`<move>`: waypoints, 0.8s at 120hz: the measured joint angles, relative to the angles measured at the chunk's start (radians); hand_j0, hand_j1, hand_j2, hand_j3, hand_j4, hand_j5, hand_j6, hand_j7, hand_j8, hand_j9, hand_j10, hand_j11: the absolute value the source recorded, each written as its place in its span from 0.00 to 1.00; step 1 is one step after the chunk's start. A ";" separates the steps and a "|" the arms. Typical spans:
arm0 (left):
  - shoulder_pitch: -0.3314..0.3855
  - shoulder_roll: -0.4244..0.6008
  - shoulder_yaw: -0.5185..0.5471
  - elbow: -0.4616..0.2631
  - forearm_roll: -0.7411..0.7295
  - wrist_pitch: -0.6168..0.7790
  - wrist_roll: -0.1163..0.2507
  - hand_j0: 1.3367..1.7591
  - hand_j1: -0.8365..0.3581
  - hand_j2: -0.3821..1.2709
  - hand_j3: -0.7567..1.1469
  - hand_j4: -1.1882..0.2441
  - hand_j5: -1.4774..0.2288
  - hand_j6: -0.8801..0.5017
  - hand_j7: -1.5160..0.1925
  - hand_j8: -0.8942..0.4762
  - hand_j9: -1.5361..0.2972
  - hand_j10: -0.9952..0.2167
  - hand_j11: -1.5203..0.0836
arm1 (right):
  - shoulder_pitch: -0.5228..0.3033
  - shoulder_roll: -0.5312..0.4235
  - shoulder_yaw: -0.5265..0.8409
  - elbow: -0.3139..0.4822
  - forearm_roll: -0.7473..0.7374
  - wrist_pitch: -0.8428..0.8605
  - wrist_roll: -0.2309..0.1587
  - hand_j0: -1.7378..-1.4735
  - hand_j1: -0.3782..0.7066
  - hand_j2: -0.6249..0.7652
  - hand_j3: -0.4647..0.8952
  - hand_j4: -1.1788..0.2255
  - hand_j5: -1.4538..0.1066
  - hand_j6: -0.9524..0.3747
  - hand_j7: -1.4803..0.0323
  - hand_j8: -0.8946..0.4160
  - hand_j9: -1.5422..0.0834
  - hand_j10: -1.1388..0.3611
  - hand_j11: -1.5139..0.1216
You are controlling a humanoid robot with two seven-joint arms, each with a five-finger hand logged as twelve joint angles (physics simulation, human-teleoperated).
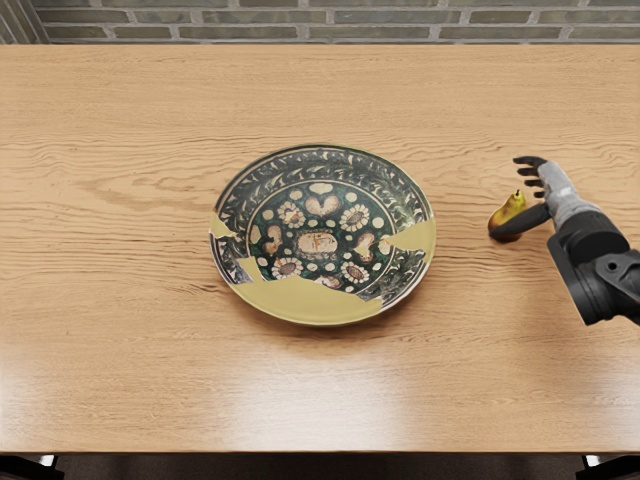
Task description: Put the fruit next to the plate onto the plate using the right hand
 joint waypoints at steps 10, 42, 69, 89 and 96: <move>0.000 0.000 0.000 0.000 0.000 0.000 0.000 0.76 0.99 0.23 0.40 0.83 0.87 0.64 0.89 0.65 0.84 0.82 0.95 | -0.002 -0.001 0.000 0.001 0.001 0.000 0.000 0.30 0.30 0.42 0.34 0.66 0.72 0.53 0.76 0.49 0.75 0.59 0.73; 0.000 0.000 0.000 0.000 0.000 0.000 0.000 0.76 0.99 0.23 0.40 0.83 0.87 0.64 0.89 0.65 0.84 0.82 0.95 | -0.015 -0.004 -0.001 0.004 0.002 0.000 0.001 0.30 0.42 0.40 0.34 0.59 0.64 0.45 0.67 0.41 0.66 0.52 0.64; 0.000 0.000 0.000 0.000 0.000 0.000 0.000 0.76 0.99 0.23 0.40 0.83 0.87 0.64 0.89 0.65 0.84 0.82 0.95 | -0.027 -0.007 0.000 0.006 0.003 0.000 0.002 0.30 0.53 0.38 0.34 0.53 0.56 0.38 0.60 0.35 0.59 0.48 0.57; 0.000 0.000 0.000 0.000 0.000 0.000 0.000 0.76 0.99 0.23 0.40 0.83 0.87 0.64 0.89 0.65 0.84 0.82 0.95 | -0.029 -0.006 0.000 0.007 0.001 0.000 0.001 0.30 0.57 0.46 0.34 0.47 0.51 0.33 0.54 0.35 0.54 0.48 0.51; 0.000 0.000 0.000 0.000 0.000 0.000 0.000 0.76 0.99 0.23 0.40 0.83 0.87 0.64 0.89 0.65 0.84 0.82 0.95 | -0.029 -0.005 0.000 0.007 0.000 0.000 0.001 0.30 0.58 0.48 0.34 0.45 0.49 0.31 0.52 0.36 0.53 0.48 0.50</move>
